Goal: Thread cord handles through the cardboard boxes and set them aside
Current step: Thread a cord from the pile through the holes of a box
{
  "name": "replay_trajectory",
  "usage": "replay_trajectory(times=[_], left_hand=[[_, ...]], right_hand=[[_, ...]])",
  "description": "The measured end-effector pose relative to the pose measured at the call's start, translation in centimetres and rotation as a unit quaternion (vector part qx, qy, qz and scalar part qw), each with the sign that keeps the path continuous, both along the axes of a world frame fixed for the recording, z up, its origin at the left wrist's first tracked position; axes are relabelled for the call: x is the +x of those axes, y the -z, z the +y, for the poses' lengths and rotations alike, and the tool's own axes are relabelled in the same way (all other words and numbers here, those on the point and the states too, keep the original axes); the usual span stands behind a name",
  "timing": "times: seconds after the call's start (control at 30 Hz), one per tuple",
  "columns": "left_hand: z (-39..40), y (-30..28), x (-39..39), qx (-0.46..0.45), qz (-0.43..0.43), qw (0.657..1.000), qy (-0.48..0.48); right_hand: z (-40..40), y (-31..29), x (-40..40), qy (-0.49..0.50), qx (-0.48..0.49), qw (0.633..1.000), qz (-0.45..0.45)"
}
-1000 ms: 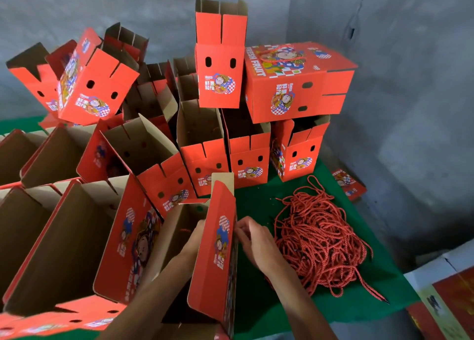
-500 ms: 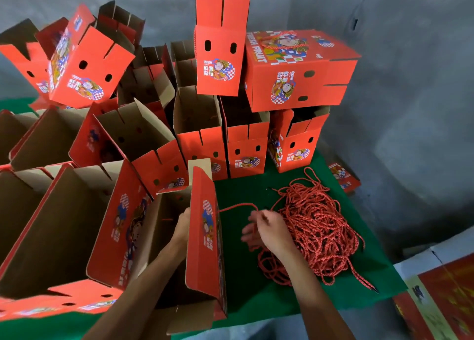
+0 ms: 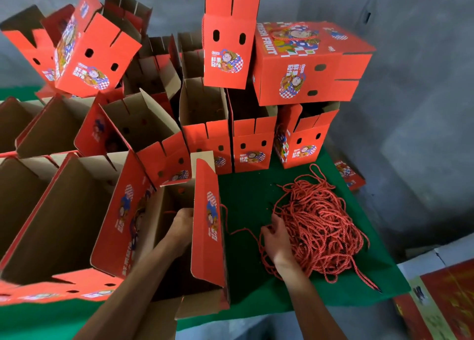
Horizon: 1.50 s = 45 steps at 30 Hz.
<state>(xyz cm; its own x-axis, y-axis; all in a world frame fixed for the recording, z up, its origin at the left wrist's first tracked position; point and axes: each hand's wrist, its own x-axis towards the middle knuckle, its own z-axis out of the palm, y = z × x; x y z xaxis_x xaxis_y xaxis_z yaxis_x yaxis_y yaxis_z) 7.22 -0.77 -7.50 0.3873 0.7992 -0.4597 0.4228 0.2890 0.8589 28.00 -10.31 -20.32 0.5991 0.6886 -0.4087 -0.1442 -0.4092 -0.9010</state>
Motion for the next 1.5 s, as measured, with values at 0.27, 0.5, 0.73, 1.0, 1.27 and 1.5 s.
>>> replay_trajectory(times=[0.27, 0.5, 0.73, 1.0, 1.27, 1.5], left_hand=[[-2.2, -2.1, -0.6, -0.093, -0.082, 0.992, 0.019], [-2.9, -3.7, -0.4, -0.158, -0.054, 0.985, 0.051], [-4.1, -1.4, -4.6, -0.243, -0.086, 0.964, 0.071], [-3.6, -0.5, -7.1, -0.251, -0.127, 0.96, 0.002], [-3.1, -0.4, -9.1, -0.254, -0.156, 0.954, -0.03], [-3.6, -0.8, -9.5, -0.234, -0.183, 0.954, -0.049]], right_hand=[[-1.6, 2.0, -1.5, -0.215, -0.25, 0.913, -0.241], [-0.6, 2.9, -1.5, -0.225, -0.263, 0.883, -0.318], [0.0, 1.8, -0.6, -0.219, -0.239, 0.928, -0.184], [-1.7, -5.0, -3.0, -0.064, 0.105, 0.978, 0.17], [-2.9, -7.5, -7.3, -0.092, 0.168, 0.94, 0.283], [-2.3, -7.7, -8.6, -0.091, 0.173, 0.941, 0.277]])
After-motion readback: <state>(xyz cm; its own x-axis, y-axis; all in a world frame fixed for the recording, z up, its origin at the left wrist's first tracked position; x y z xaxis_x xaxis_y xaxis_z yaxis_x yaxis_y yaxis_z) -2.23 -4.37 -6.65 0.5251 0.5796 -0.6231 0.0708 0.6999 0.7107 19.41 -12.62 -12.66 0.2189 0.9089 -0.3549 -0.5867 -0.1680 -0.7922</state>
